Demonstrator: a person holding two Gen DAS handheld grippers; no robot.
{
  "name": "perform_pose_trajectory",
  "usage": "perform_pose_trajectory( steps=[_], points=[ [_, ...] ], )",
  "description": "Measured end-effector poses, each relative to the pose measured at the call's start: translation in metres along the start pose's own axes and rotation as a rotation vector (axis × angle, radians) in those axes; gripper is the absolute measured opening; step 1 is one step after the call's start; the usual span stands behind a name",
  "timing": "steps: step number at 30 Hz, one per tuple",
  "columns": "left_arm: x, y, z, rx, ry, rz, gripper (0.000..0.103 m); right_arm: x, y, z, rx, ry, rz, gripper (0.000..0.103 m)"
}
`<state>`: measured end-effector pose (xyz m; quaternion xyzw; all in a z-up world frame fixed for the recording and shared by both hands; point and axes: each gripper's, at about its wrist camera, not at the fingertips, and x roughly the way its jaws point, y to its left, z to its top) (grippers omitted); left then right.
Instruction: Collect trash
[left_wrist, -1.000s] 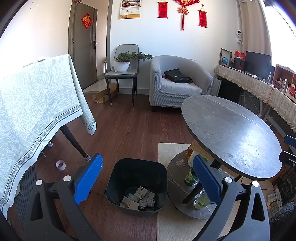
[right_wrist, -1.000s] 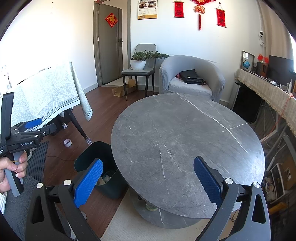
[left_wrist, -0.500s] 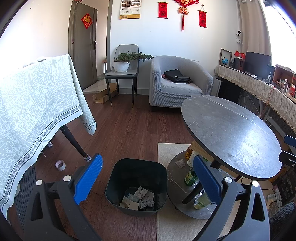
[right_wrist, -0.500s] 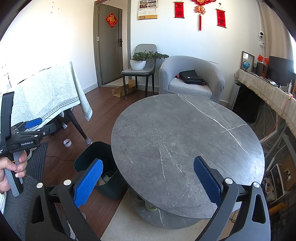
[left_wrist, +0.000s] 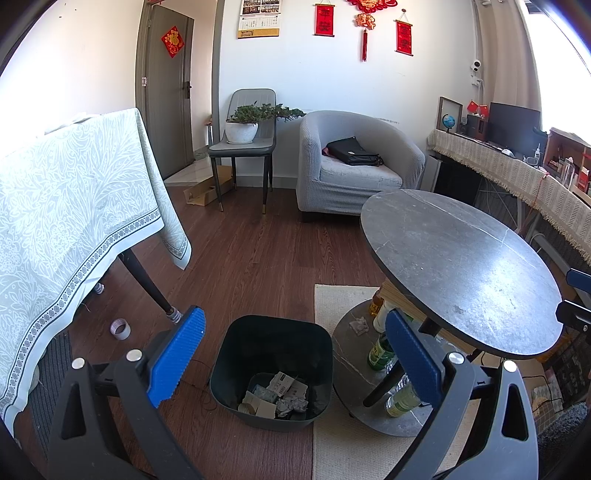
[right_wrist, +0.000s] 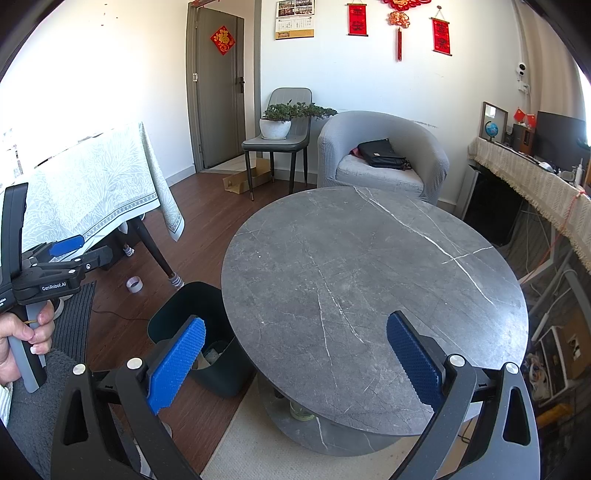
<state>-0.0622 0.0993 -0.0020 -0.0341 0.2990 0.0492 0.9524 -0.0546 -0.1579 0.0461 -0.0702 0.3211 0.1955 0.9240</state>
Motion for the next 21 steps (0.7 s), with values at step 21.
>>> perform_pose_trajectory(
  steps=[21],
  points=[
    [-0.001, -0.0031, -0.0003, 0.0, 0.001, -0.002, 0.1, -0.0004, -0.0003, 0.0004, 0.002, 0.0, 0.0, 0.099]
  ],
)
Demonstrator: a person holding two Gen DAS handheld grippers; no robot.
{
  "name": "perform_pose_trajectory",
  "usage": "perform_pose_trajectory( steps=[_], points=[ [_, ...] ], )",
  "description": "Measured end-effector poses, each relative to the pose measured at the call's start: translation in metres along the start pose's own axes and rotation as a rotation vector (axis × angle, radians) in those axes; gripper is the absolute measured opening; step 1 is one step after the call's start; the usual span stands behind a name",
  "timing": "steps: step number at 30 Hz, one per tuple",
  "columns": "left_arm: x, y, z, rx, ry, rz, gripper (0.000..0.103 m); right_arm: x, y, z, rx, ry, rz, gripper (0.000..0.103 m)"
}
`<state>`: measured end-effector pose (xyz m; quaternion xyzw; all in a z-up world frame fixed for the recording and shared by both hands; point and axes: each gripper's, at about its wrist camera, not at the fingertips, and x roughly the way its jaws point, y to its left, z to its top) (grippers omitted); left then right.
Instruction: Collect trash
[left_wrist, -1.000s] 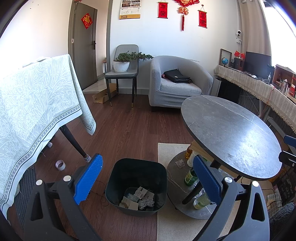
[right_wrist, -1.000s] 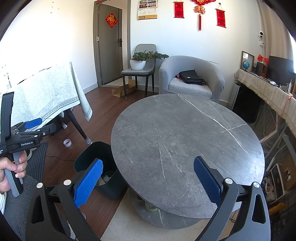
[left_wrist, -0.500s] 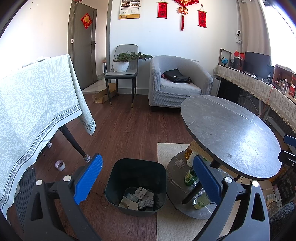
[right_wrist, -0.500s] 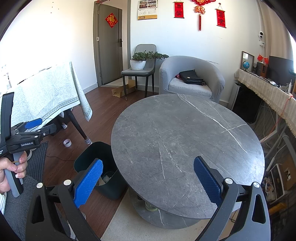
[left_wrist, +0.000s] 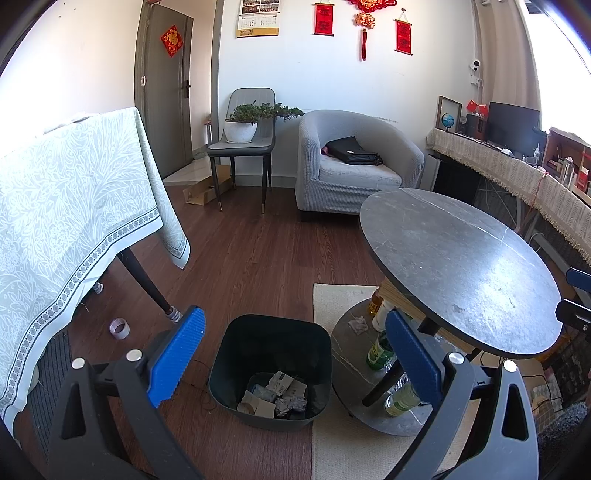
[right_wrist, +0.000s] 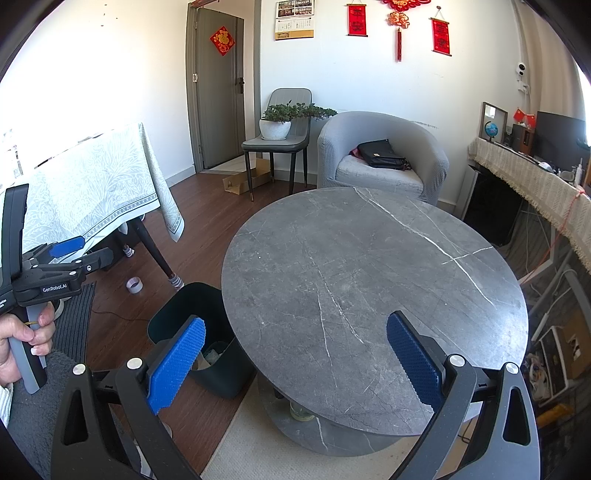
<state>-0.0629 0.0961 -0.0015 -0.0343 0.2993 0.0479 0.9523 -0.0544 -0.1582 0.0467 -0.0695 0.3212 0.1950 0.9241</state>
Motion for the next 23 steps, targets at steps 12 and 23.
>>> perform_pose_trajectory(
  steps=[12, 23],
  points=[
    [-0.0007, -0.0046, -0.0003, 0.008, 0.0, 0.0, 0.1, 0.0, 0.0, -0.0002, -0.001, 0.001, 0.0, 0.099],
    [0.0003, -0.0058, 0.0006, -0.001, 0.006, 0.003, 0.1, 0.0, 0.0004, 0.0, 0.001, 0.0, 0.0, 0.099]
  ],
)
